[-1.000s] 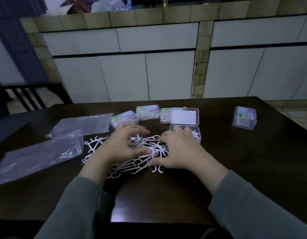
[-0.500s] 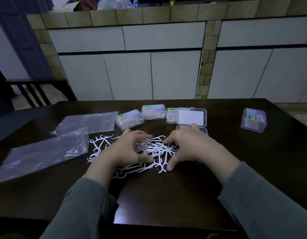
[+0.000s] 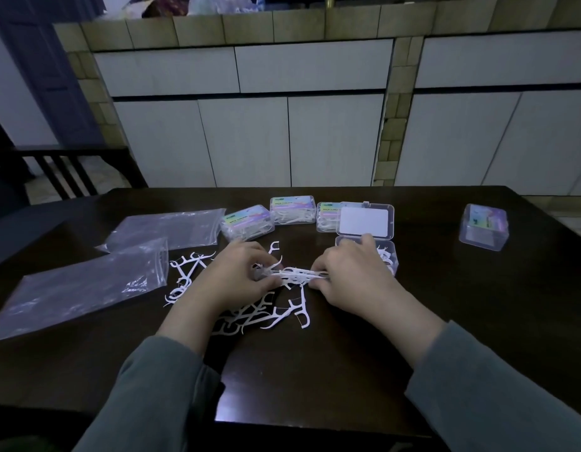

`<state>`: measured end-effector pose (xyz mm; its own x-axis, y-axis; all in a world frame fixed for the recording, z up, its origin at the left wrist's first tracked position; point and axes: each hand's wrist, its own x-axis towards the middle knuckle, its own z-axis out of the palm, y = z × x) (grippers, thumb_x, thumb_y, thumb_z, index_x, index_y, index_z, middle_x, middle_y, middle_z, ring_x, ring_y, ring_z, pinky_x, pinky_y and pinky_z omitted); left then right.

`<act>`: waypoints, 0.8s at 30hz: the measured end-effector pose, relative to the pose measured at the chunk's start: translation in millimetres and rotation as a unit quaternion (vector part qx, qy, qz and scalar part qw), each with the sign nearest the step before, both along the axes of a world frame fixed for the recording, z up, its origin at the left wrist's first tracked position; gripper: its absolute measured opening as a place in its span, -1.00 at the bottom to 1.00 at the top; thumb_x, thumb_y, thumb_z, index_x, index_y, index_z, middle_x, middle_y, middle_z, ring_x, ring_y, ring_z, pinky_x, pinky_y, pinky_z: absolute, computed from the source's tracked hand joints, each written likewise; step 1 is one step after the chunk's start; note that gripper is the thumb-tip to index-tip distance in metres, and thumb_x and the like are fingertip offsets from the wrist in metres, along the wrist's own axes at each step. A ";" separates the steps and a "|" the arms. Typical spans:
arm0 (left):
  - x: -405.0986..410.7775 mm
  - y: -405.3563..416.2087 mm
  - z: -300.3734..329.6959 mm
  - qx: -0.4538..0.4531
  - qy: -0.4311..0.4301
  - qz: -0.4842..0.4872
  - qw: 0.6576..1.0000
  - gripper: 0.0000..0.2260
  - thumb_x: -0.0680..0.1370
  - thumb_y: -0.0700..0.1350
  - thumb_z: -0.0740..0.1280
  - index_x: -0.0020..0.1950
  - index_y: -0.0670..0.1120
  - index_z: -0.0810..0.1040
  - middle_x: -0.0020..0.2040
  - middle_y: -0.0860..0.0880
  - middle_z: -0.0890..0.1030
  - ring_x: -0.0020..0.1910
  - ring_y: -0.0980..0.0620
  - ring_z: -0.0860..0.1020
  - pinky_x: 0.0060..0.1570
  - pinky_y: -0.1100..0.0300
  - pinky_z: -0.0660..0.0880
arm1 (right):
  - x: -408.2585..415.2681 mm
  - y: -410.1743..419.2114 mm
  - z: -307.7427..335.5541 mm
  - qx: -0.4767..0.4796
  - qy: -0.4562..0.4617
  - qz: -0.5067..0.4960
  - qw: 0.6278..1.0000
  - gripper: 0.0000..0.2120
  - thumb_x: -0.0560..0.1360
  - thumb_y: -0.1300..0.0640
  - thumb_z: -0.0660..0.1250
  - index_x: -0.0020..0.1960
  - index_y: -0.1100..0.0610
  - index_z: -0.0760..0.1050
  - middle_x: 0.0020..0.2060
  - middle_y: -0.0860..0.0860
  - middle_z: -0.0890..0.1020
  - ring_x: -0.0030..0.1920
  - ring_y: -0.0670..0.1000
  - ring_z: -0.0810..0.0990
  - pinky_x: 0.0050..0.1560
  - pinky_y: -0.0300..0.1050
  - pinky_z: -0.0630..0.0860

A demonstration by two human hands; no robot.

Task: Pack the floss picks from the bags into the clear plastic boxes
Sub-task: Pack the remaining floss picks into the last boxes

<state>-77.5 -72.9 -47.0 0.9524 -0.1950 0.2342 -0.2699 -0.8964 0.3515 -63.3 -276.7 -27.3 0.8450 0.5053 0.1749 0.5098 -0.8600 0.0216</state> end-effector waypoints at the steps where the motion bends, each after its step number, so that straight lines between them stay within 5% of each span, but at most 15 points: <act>1: -0.1 -0.7 0.8 -0.001 -0.010 0.001 1.000 -0.78 0.47 0.13 0.41 0.06 0.11 0.66 -0.04 0.22 0.48 0.07 0.15 0.38 0.13 0.08 0.42 | 0.4 -0.7 0.4 0.006 -0.004 -0.005 1.000 -0.73 0.57 -0.13 0.24 0.19 -0.09 0.57 0.08 -0.09 0.62 0.15 0.01 0.44 0.19 0.03 0.18; 16: -1.3 -3.8 3.0 -0.044 -0.090 0.034 0.994 -0.80 0.47 0.12 0.41 -0.18 -0.01 0.64 -0.14 0.16 0.50 -0.04 0.08 0.39 -0.05 0.19 0.34 | 7.8 -21.0 8.8 0.192 0.007 -0.039 0.981 -0.78 0.56 -0.15 0.27 0.08 -0.13 0.64 -0.02 -0.13 0.64 0.11 -0.03 0.46 0.15 -0.03 0.16; 24: -4.7 -13.5 8.5 -0.148 -0.114 0.047 0.981 -0.87 0.48 0.08 0.40 -0.27 0.16 0.56 -0.16 0.24 0.57 -0.02 0.08 0.49 0.00 0.28 0.28 | 16.7 -34.5 11.9 0.293 0.006 -0.072 0.953 -0.85 0.49 -0.16 0.36 -0.03 -0.17 0.65 -0.04 -0.24 0.61 0.04 -0.11 0.33 0.09 -0.10 0.18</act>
